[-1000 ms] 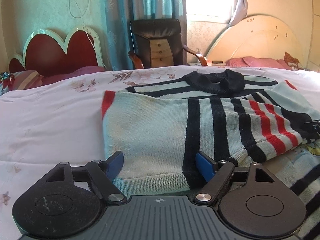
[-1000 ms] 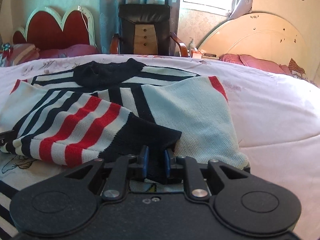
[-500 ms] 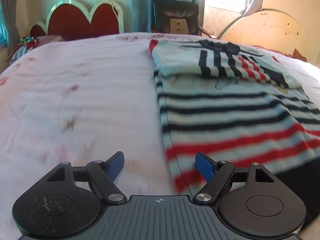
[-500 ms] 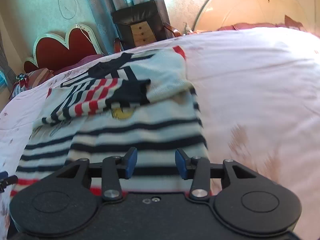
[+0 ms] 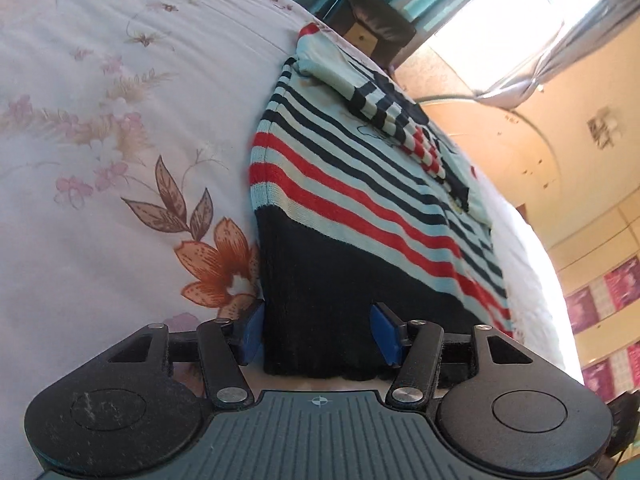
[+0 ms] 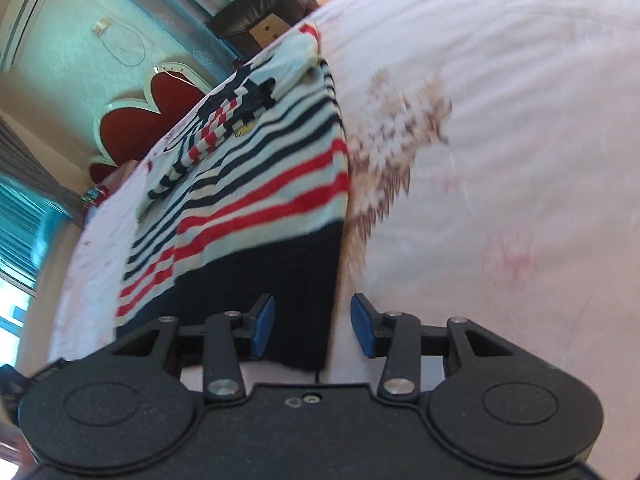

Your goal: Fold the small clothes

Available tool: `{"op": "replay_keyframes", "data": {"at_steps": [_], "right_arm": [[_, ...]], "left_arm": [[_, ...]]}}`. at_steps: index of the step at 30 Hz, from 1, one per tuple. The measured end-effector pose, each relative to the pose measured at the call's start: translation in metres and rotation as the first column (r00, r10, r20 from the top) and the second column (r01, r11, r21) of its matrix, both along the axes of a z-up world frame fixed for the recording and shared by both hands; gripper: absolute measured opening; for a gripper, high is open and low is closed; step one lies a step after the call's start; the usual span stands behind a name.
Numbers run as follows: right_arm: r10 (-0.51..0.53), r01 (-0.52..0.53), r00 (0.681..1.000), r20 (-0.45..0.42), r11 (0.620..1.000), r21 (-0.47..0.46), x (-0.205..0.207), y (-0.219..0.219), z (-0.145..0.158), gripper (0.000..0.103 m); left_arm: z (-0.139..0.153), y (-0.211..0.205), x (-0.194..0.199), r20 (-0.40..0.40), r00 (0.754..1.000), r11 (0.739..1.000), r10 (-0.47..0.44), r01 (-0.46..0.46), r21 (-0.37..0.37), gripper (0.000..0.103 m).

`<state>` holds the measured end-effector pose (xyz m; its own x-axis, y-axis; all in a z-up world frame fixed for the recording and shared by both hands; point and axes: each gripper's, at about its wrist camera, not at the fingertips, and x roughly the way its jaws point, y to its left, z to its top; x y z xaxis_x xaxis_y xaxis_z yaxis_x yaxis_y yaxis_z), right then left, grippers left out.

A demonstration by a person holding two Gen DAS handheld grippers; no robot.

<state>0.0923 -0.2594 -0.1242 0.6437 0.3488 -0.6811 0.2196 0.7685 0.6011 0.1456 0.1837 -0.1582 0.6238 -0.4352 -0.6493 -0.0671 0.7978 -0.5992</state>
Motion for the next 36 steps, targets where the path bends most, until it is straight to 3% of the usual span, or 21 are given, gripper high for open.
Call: {"op": "replay_keyframes", "data": {"at_steps": [4,6,7,8,9,12,15,16,19,20,23,27,32,36], "right_arm": [[0.025,-0.025,1.0,0.005,0.993,0.111,0.01,-0.002,-0.012,0.041],[0.036,-0.037,0.999,0.009,0.987,0.154,0.022,-0.002,-0.016,0.035],[0.039,-0.039,0.999,0.006,0.985,0.17,0.029,-0.001,-0.019,0.027],[0.046,-0.045,0.999,0.0,0.983,0.176,0.035,0.001,-0.021,0.022],[0.058,-0.056,0.998,-0.003,0.984,0.171,0.04,0.004,-0.022,0.006],[0.099,-0.099,0.995,0.01,0.992,0.073,0.048,0.017,-0.016,0.007],[0.121,-0.123,0.99,0.067,0.992,0.015,0.04,0.017,0.009,0.006],[0.132,-0.133,0.985,0.11,0.991,-0.001,0.034,0.014,0.021,0.006],[0.121,-0.121,0.981,0.153,0.993,-0.01,0.02,0.003,0.032,0.006],[0.125,-0.124,0.983,0.131,0.992,-0.018,0.021,0.002,0.025,0.006],[0.128,-0.128,0.992,0.005,0.992,-0.018,0.031,0.007,-0.012,0.006],[0.053,-0.057,0.996,0.066,0.997,0.06,0.025,0.001,-0.007,0.006],[0.016,-0.023,0.99,0.141,0.998,0.052,0.032,-0.01,0.019,0.006],[0.004,-0.014,0.977,0.214,0.999,0.044,0.045,-0.009,0.041,0.006]], "left_arm": [[-0.007,0.003,0.012,0.0,1.0,0.995,0.006,-0.006,-0.095,0.057],[-0.008,0.001,0.023,0.005,1.0,0.994,-0.016,0.016,-0.104,0.057],[-0.008,-0.002,0.029,0.012,0.999,0.995,-0.033,0.034,-0.098,0.05],[-0.009,-0.005,0.035,0.002,0.999,0.995,-0.05,0.05,-0.085,0.034],[-0.014,-0.01,0.043,-0.036,0.997,0.997,-0.061,0.059,-0.059,0.005],[-0.012,-0.013,0.047,-0.014,0.999,0.998,-0.031,0.03,-0.063,0.005],[0.015,0.0,0.021,0.135,0.991,0.993,0.01,0.006,-0.121,0.004],[0.018,0.006,0.015,0.144,0.989,0.992,0.028,-0.01,-0.125,0.004],[-0.001,0.013,0.021,0.057,0.998,0.998,0.028,-0.025,-0.054,0.004],[-0.014,0.013,0.025,0.015,0.999,0.998,0.031,-0.03,-0.056,0.004],[-0.019,0.013,0.026,0.012,0.997,0.991,0.078,-0.077,-0.109,0.004],[-0.014,0.015,0.022,0.039,0.993,0.984,0.112,-0.105,-0.143,0.004],[-0.002,0.027,0.024,0.072,0.978,0.956,0.196,-0.174,-0.236,0.004],[0.024,0.028,0.037,0.134,0.97,0.951,0.203,-0.163,-0.265,0.004]]}}
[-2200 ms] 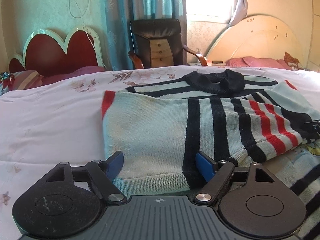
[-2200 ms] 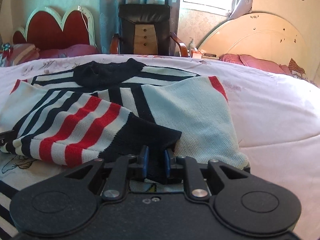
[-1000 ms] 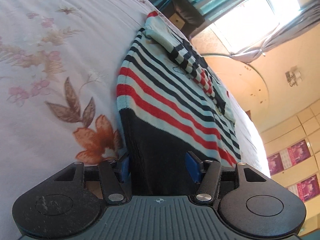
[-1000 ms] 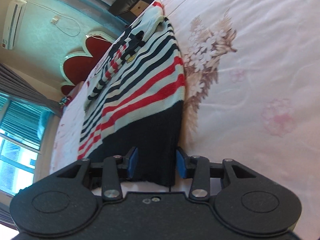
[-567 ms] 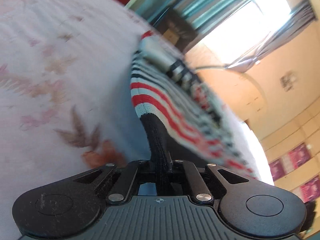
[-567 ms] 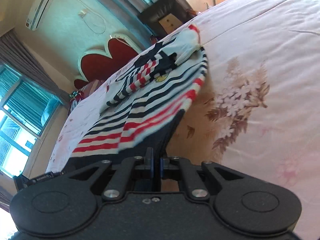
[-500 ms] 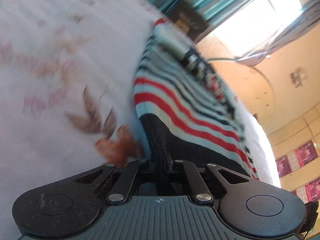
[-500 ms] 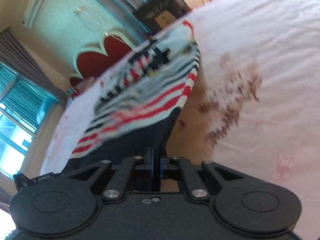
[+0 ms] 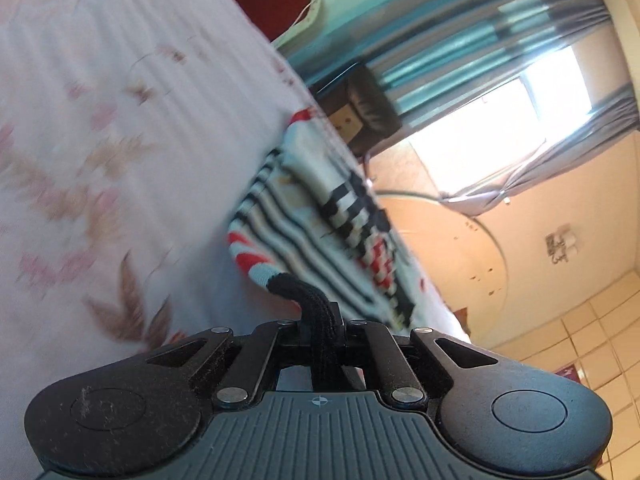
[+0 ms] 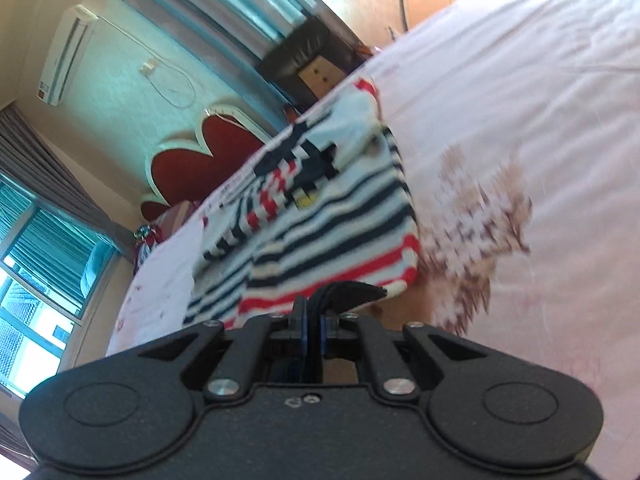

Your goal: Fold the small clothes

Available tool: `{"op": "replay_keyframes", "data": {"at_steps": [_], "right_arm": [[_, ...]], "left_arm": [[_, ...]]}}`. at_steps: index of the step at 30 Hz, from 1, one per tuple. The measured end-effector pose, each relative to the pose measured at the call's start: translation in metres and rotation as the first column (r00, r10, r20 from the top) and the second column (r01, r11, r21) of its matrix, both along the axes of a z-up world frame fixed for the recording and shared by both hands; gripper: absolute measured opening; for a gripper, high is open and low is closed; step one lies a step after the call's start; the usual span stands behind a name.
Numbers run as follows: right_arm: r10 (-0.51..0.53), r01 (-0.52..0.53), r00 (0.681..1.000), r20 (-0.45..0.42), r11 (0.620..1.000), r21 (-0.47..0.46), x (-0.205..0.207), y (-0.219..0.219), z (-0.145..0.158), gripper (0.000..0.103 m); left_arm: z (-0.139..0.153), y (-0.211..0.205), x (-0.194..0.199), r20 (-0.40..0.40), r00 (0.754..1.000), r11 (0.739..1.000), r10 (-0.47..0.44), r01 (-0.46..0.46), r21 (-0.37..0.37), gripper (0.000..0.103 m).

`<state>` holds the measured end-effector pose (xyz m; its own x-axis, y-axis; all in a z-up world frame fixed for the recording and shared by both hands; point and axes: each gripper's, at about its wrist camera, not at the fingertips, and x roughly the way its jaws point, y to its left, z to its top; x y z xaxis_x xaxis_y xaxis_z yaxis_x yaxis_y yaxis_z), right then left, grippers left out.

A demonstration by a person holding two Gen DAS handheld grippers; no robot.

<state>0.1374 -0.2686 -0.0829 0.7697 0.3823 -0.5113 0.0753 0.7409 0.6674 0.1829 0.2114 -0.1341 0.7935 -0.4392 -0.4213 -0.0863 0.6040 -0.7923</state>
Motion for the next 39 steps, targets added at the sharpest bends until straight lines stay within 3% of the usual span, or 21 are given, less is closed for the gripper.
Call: {"op": "replay_keyframes", "data": {"at_steps": [8,16,21,28,32,35,37,38,39], "right_arm": [[-0.032,0.036,0.992,0.125,0.999,-0.036,0.049,-0.002,0.05,0.006],[-0.09,0.093,0.988,0.126,0.995,-0.019,0.155,-0.02,0.074,0.006],[-0.125,0.127,0.99,0.061,0.992,-0.017,0.237,-0.026,0.054,0.006],[-0.136,0.135,0.989,-0.055,0.991,-0.024,0.335,-0.037,-0.009,0.006],[-0.159,0.157,0.981,-0.108,0.987,-0.021,0.368,-0.044,-0.047,0.007],[-0.14,0.139,0.987,-0.077,0.99,-0.017,0.38,-0.043,-0.061,0.015],[-0.131,0.13,0.991,-0.026,0.991,-0.016,0.379,-0.042,-0.062,0.029],[-0.13,0.13,0.992,-0.004,0.991,-0.016,0.377,-0.042,-0.061,0.034],[-0.135,0.135,0.991,0.019,0.991,-0.01,0.375,-0.042,-0.059,0.046]], "left_arm": [[0.065,-0.005,0.065,0.135,0.99,0.998,-0.04,0.033,0.055,0.004],[0.087,-0.015,0.193,0.095,0.994,0.993,-0.061,0.051,0.102,0.005],[0.062,-0.023,0.283,0.014,0.997,0.989,-0.076,0.073,0.127,0.005],[-0.003,-0.03,0.378,-0.125,0.984,0.979,-0.124,0.142,0.148,0.005],[-0.024,-0.037,0.4,-0.089,0.98,0.971,-0.177,0.189,0.144,0.005],[-0.03,-0.041,0.401,-0.015,0.984,0.973,-0.177,0.177,0.145,0.025],[-0.028,-0.041,0.398,0.046,0.987,0.98,-0.151,0.144,0.135,0.057],[-0.025,-0.041,0.395,0.081,0.989,0.983,-0.126,0.114,0.143,0.067],[-0.021,-0.042,0.393,0.105,0.989,0.982,-0.108,0.089,0.166,0.086]]}}
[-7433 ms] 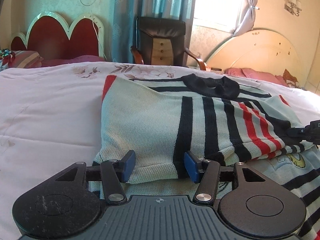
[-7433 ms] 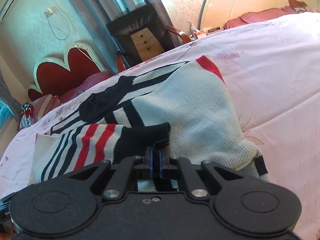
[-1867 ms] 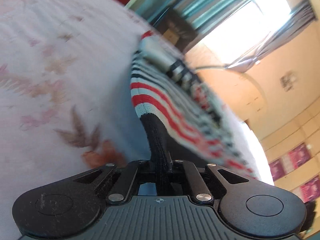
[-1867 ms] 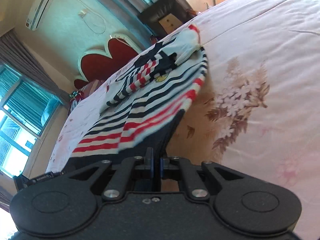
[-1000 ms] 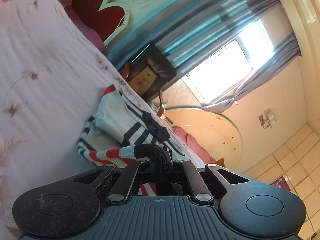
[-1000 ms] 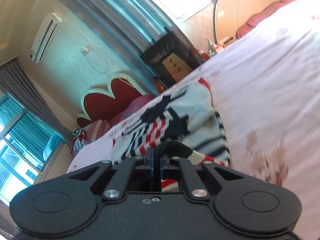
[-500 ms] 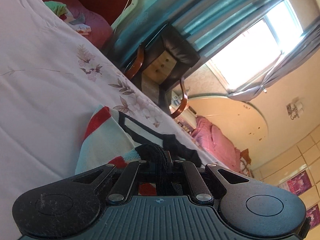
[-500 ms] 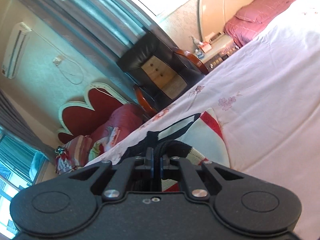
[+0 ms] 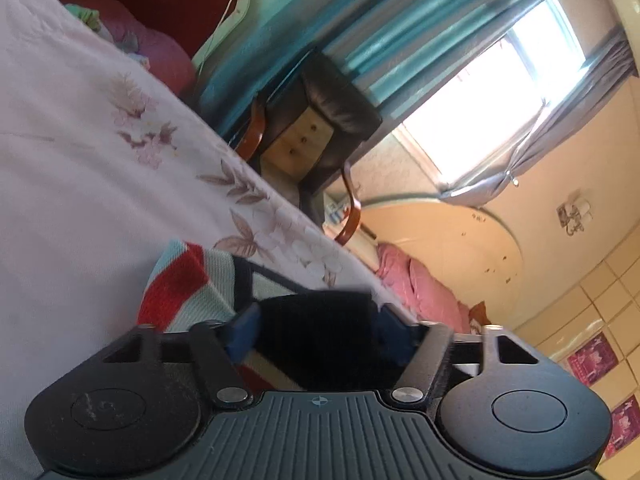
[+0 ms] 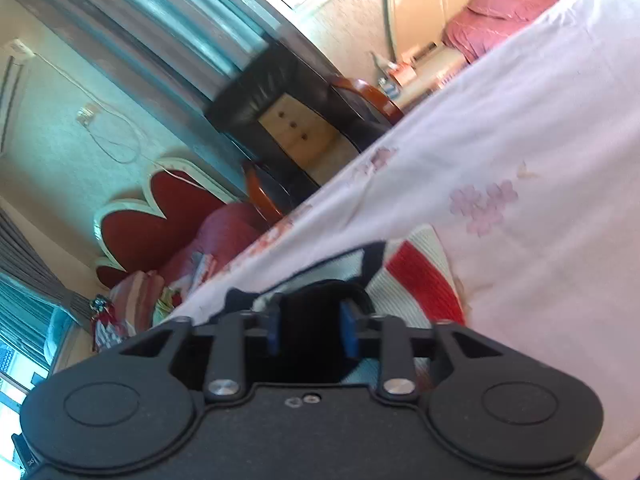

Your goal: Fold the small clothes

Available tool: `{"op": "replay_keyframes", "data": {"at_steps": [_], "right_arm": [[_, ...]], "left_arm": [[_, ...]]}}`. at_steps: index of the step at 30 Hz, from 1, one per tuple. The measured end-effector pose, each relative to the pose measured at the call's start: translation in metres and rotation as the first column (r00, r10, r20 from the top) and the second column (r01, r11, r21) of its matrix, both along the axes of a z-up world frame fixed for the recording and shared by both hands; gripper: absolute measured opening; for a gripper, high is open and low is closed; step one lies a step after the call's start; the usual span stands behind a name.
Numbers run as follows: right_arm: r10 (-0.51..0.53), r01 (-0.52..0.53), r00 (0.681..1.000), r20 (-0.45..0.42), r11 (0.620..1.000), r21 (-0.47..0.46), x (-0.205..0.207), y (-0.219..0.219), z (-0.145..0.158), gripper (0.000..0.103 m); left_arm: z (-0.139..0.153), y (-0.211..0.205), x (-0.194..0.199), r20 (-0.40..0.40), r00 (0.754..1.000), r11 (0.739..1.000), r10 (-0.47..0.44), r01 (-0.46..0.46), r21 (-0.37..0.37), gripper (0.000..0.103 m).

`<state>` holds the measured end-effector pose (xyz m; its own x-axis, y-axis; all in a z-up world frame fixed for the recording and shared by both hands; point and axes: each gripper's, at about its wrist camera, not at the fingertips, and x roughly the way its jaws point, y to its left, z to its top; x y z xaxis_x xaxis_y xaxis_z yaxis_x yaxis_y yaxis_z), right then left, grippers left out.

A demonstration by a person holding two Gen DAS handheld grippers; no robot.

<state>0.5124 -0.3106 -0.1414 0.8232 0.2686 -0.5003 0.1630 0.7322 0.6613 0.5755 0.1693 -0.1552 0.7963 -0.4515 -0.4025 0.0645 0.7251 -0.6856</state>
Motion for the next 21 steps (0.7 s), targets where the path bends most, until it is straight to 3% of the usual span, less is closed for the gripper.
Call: {"op": "replay_keyframes", "data": {"at_steps": [1,3,5,6,8,12,13,14,15,16,18,21], "right_arm": [[-0.013,0.013,1.0,0.025,1.0,0.001,-0.003,-0.002,0.004,0.057],[-0.027,0.029,0.998,0.06,0.999,-0.02,-0.007,-0.003,0.011,0.057],[-0.012,0.015,0.997,0.076,0.999,-0.042,-0.007,-0.006,0.016,0.052],[0.003,0.003,0.997,0.074,0.997,-0.077,-0.006,-0.005,0.019,0.048],[0.042,-0.033,0.998,0.051,0.984,-0.178,-0.002,0.002,0.023,0.044],[0.121,-0.129,0.992,-0.046,0.929,-0.346,0.014,0.023,0.021,0.04],[0.137,-0.16,0.987,-0.087,0.908,-0.388,0.018,0.032,0.018,0.038],[0.148,-0.181,0.983,-0.108,0.883,-0.434,0.02,0.039,0.016,0.036],[0.153,-0.194,0.98,-0.124,0.85,-0.489,0.021,0.047,0.014,0.031],[0.152,-0.204,0.978,-0.14,0.814,-0.543,0.022,0.057,0.012,0.022],[0.153,-0.206,0.979,-0.138,0.764,-0.611,0.022,0.071,0.014,0.006],[0.127,-0.131,0.991,-0.05,0.775,-0.619,0.015,0.073,0.028,0.005]], "left_arm": [[0.004,-0.002,-0.001,0.007,1.0,0.998,0.031,-0.031,0.051,0.095],[0.011,-0.003,0.004,0.013,1.0,0.993,0.028,-0.029,0.115,0.094],[0.016,-0.003,0.01,0.001,1.0,0.983,0.007,-0.007,0.183,0.082],[0.019,-0.004,0.015,-0.014,1.0,0.974,-0.014,0.016,0.225,0.07],[0.021,-0.01,0.027,-0.061,0.996,0.949,-0.06,0.076,0.305,0.062],[0.019,-0.033,0.035,-0.139,0.985,0.861,-0.099,0.155,0.484,0.043],[0.018,-0.041,0.034,-0.133,0.986,0.83,-0.102,0.158,0.534,0.033],[0.019,-0.048,0.031,-0.123,0.987,0.803,-0.105,0.157,0.576,0.029],[0.02,-0.054,0.028,-0.11,0.989,0.78,-0.104,0.149,0.608,0.023],[0.021,-0.059,0.023,-0.088,0.991,0.757,-0.103,0.136,0.64,0.01],[0.027,-0.064,0.013,-0.032,0.995,0.745,-0.098,0.094,0.661,0.005],[0.042,-0.06,-0.009,0.113,0.992,0.761,-0.058,-0.029,0.648,0.004]]}}
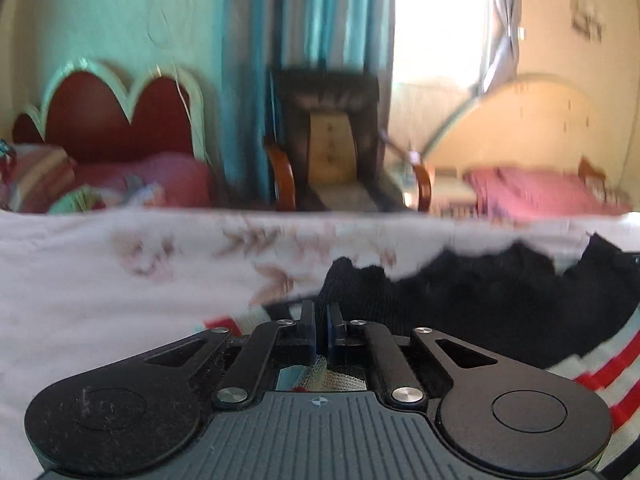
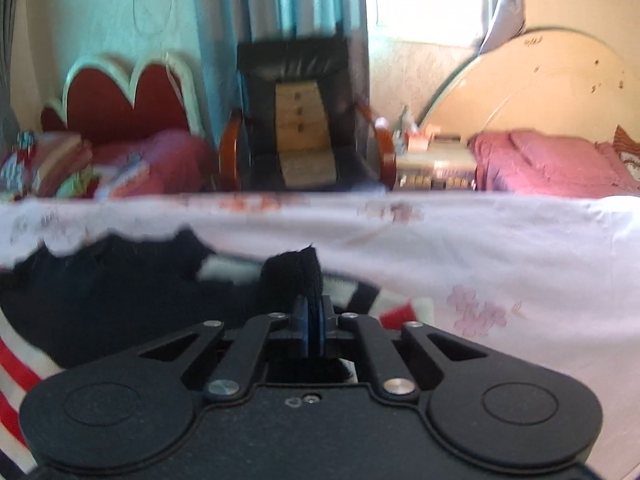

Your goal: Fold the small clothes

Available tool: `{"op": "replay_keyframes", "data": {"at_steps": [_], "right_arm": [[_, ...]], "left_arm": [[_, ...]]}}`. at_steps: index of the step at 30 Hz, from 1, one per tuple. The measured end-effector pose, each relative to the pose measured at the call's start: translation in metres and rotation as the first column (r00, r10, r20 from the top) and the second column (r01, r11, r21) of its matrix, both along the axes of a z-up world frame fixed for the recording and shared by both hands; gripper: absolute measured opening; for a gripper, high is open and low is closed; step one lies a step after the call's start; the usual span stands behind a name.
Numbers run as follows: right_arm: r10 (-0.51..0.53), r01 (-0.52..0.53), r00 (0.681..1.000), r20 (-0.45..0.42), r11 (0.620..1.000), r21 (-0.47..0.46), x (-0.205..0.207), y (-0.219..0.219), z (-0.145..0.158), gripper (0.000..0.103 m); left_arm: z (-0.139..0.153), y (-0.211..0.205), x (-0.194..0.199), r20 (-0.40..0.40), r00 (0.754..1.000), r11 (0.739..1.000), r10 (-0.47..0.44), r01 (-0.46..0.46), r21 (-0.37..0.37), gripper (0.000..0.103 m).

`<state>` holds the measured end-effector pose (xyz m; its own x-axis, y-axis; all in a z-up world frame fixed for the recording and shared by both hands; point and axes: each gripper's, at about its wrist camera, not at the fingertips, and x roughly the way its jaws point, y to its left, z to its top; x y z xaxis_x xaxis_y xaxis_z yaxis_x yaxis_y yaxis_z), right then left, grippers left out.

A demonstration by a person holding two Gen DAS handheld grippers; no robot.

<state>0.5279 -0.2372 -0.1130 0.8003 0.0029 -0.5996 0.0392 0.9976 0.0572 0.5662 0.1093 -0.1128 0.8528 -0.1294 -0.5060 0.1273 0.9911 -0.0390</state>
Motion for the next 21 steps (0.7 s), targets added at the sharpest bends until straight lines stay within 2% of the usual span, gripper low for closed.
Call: {"op": "replay_keyframes", "data": {"at_steps": [2,3,5,7,8,10,11,12,13,14,15,17,19,21], "right_arm": [[-0.016,0.015,0.998,0.068,1.0,0.012,-0.005,-0.006,0.01,0.005],[-0.031,0.031,0.996,0.084,1.0,0.0,-0.006,-0.007,0.01,0.005],[-0.065,0.066,0.997,0.032,0.997,-0.041,0.005,-0.011,-0.001,0.005],[-0.091,0.088,0.993,-0.069,0.995,-0.049,0.019,-0.017,-0.026,0.007],[-0.092,0.09,0.995,-0.046,0.995,-0.052,0.018,-0.017,-0.027,0.008],[-0.104,0.101,0.994,-0.042,0.992,-0.08,0.018,-0.011,-0.027,0.018],[-0.103,0.099,0.994,-0.043,0.991,-0.09,0.018,-0.01,-0.027,0.021],[-0.104,0.1,0.994,-0.045,0.992,-0.081,0.018,-0.011,-0.026,0.033],[-0.109,0.106,0.993,-0.04,0.992,-0.066,0.016,-0.013,-0.023,0.05],[-0.112,0.111,0.994,-0.013,0.992,-0.053,0.011,-0.013,-0.017,0.051],[-0.109,0.11,0.994,0.026,0.993,-0.049,0.005,-0.011,-0.011,0.051],[-0.064,0.067,0.996,0.061,0.997,-0.05,-0.006,-0.001,0.0,0.047],[0.036,-0.034,0.998,0.049,0.999,-0.031,-0.009,0.018,0.005,0.035],[0.123,-0.122,0.992,0.021,0.991,-0.047,-0.005,0.045,0.003,0.033]], "left_arm": [[0.004,0.004,-0.007,0.053,0.997,0.998,0.062,-0.062,-0.004,0.004],[0.001,0.006,-0.005,0.037,0.996,0.997,0.081,-0.081,0.002,0.005],[-0.016,0.007,0.011,-0.078,0.992,0.995,0.095,-0.095,0.001,0.005],[-0.018,0.002,0.016,-0.097,0.989,0.993,0.112,-0.11,0.034,0.005],[-0.019,-0.004,0.018,-0.102,0.989,0.993,0.108,-0.101,0.067,0.004],[-0.019,-0.011,0.017,-0.094,0.99,0.989,0.105,-0.093,0.119,0.006],[-0.019,-0.012,0.016,-0.091,0.99,0.987,0.108,-0.096,0.129,0.01],[-0.018,-0.01,0.015,-0.087,0.989,0.986,0.115,-0.104,0.127,0.024],[-0.016,-0.006,0.014,-0.084,0.988,0.986,0.133,-0.123,0.113,0.056],[-0.011,0.0,0.011,-0.084,0.988,0.989,0.133,-0.127,0.073,0.07],[-0.005,0.005,0.004,-0.063,0.991,0.993,0.115,-0.114,0.014,0.075],[0.011,-0.001,-0.012,0.013,0.99,0.99,0.143,-0.143,-0.009,0.075],[0.021,-0.025,-0.016,0.027,0.998,0.998,0.05,-0.05,-0.027,0.075],[0.024,-0.057,-0.016,0.017,0.999,0.999,-0.04,0.04,-0.003,0.075]]}}
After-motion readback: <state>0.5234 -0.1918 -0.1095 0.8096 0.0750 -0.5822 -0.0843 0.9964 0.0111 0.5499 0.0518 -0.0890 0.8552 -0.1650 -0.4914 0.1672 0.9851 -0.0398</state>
